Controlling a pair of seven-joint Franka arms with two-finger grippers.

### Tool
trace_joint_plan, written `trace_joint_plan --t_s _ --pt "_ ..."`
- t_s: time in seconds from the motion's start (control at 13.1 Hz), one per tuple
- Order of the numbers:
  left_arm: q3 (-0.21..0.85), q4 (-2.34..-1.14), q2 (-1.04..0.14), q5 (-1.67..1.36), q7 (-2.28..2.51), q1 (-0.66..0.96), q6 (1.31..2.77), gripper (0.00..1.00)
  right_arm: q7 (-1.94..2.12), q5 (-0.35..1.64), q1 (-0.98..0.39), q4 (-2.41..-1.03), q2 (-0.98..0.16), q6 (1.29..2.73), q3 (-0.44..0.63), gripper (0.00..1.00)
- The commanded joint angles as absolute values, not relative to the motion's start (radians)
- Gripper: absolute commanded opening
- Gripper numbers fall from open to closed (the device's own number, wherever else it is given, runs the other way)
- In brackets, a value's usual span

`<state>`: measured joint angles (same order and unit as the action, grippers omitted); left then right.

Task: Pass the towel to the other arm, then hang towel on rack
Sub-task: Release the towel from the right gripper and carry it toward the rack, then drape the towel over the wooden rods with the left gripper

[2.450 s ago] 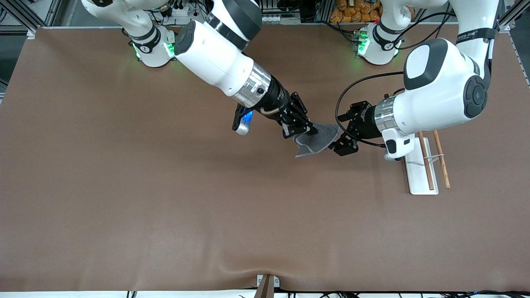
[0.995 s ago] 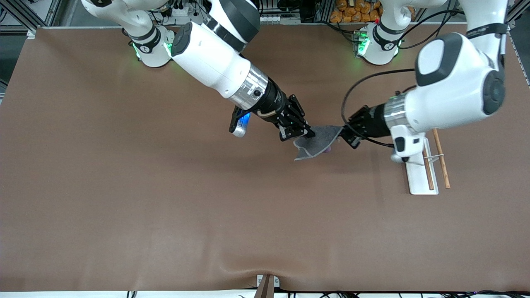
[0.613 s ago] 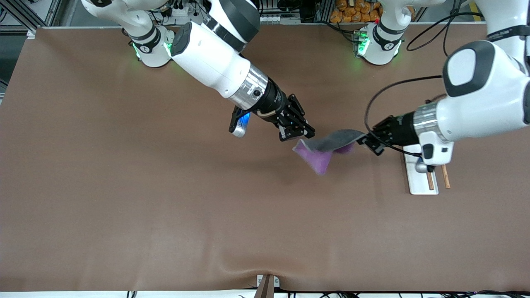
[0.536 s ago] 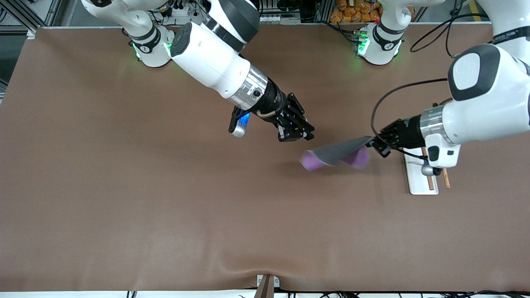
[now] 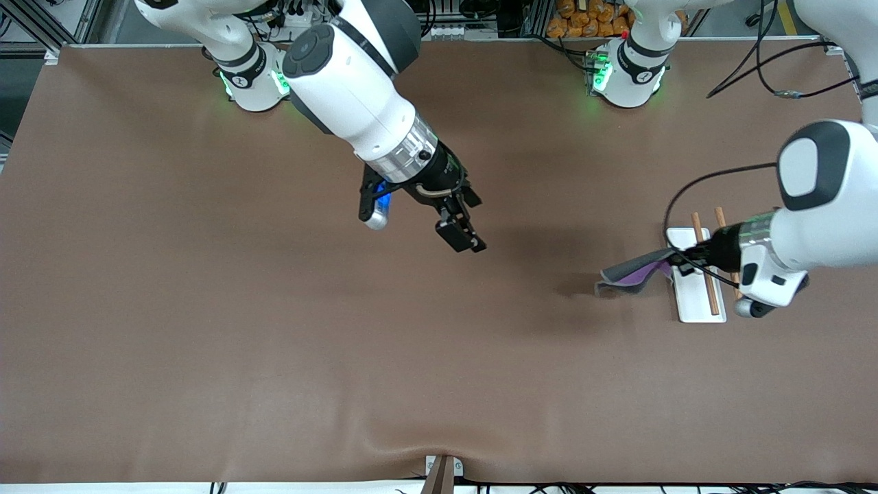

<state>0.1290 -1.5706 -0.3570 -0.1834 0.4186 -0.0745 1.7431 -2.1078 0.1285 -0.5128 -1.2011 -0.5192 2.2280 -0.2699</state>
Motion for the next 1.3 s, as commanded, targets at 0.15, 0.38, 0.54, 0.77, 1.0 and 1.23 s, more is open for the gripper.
trace_joint_plan --t_s 0.15,0.38,0.54,0.77,1.0,1.23 --pt "0.138 -1.563 -0.387 -0.14 0.151 -0.201 1.733 0.0 -2.097 0.092 -0.427 -1.209 -0.459 2.123 -0.287 1.0" --pt "0.138 -1.568 -0.387 -0.14 -0.047 -0.29 1.732 0.0 -1.837 0.083 -0.423 -1.207 -0.433 1.998 -0.275 1.0" --pt "0.14 -1.568 -0.379 -0.14 -0.179 -0.343 1.709 0.0 -1.684 0.083 -0.384 -1.206 -0.411 1.895 -0.279 1.0" --pt "0.141 -1.565 -0.374 -0.15 -0.355 -0.432 1.637 0.0 -1.347 0.084 -0.312 -1.184 -0.384 1.69 -0.279 1.0" --pt "0.14 -1.566 -0.376 -0.15 -0.422 -0.472 1.631 0.0 -0.983 0.083 -0.207 -1.172 -0.359 1.556 -0.278 1.0" --pt "0.14 -1.563 -0.394 -0.143 -0.437 -0.489 1.634 0.15 -0.649 0.031 -0.115 -1.172 -0.339 1.506 -0.276 1.0"
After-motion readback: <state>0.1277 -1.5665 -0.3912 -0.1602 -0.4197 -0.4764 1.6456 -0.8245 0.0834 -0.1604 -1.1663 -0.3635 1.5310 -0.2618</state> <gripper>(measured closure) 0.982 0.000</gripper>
